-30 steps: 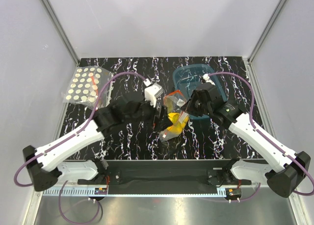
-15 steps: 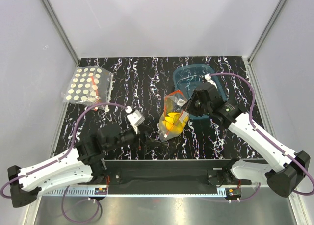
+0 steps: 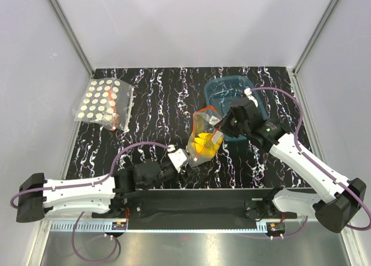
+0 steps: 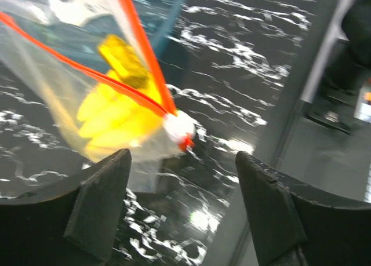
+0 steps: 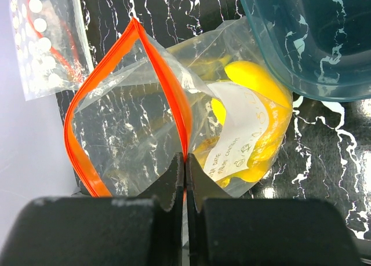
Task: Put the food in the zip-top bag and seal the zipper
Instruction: Adjust the zipper food storage bag at the center of the board, then zip the zipper food storage bag at the center of the board.
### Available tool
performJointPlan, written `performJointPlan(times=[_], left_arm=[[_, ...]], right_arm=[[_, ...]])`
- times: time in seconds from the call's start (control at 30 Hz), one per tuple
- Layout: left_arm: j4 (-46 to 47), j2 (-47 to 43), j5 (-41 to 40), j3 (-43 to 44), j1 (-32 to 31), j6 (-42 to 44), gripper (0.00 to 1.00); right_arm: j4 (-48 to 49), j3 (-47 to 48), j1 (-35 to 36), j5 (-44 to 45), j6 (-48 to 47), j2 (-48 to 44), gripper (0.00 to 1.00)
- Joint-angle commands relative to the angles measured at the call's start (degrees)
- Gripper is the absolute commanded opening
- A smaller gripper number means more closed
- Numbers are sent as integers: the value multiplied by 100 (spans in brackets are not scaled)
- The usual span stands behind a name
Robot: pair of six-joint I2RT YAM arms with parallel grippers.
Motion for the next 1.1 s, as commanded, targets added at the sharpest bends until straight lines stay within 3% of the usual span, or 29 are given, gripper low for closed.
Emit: performJointPlan(times=[0.0, 0.2, 0.27, 0.3, 0.47, 0.53, 0.6, 0.8, 0.97, 1.07], left_arm=[[1356, 221, -853, -81, -38, 378, 75], [1491, 1012, -1188, 207, -47, 422, 56], [1700, 1171, -1188, 191, -38, 404, 44], [1736, 1180, -1188, 164, -38, 395, 32], [1868, 927, -1259, -117, 58, 369, 16], [1921, 733, -953, -266, 259, 264, 9], [1703, 478, 110, -284, 812, -26, 0], [1025, 47, 1149, -65, 1701, -70, 0], [1261, -357, 2316, -328, 2465, -368, 0], [1507, -384, 2861, -513, 2642, -501, 0]], right_arm=[[150, 257, 70, 133, 113, 19, 0], [151, 283, 61, 107, 105, 10, 0], [115, 318, 61, 115, 87, 1, 0], [63, 336, 61, 142, 70, -7, 0], [-95, 293, 61, 247, -53, -245, 0], [-192, 275, 70, 256, -141, -359, 0], [-254, 214, 96, 221, -211, -447, 0], [-403, 12, 438, 151, -387, -570, 2], [-421, 116, 782, 203, -1159, -623, 29], [-482, 353, 773, 160, -1853, -544, 33]])
